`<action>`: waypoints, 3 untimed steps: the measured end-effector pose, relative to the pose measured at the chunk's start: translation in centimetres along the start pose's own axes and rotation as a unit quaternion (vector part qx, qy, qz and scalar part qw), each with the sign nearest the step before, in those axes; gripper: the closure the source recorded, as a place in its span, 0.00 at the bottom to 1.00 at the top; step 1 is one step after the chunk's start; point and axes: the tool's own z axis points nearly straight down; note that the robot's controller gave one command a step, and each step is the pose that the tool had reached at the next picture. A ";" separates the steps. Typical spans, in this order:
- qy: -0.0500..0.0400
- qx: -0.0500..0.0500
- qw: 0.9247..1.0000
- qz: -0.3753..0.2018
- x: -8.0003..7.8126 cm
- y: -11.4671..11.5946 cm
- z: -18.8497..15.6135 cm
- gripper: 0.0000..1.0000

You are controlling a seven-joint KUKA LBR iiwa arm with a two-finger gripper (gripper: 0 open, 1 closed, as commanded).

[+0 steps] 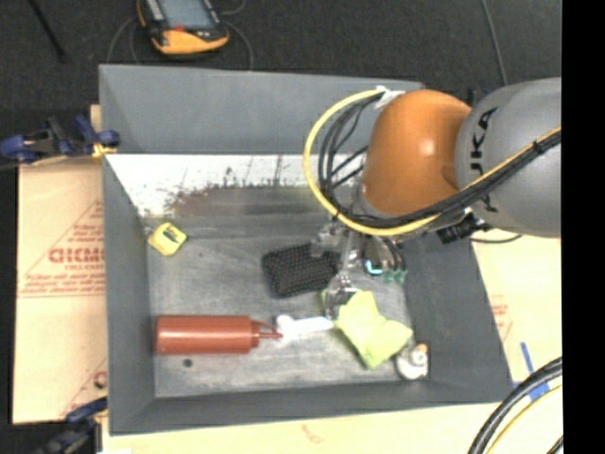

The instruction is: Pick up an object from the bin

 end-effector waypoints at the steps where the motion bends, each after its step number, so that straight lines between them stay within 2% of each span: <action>1: -0.003 0.000 1.000 0.000 -0.1 0.0 -0.4 0.00; 2: -0.009 0.001 0.999 -0.032 -6.0 -0.8 6.9 0.00; 3: -0.004 0.000 0.997 -0.071 -7.6 -1.7 11.9 0.00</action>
Offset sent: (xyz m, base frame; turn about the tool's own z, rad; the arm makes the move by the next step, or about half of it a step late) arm 0.0885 -0.0108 -0.1196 -0.1045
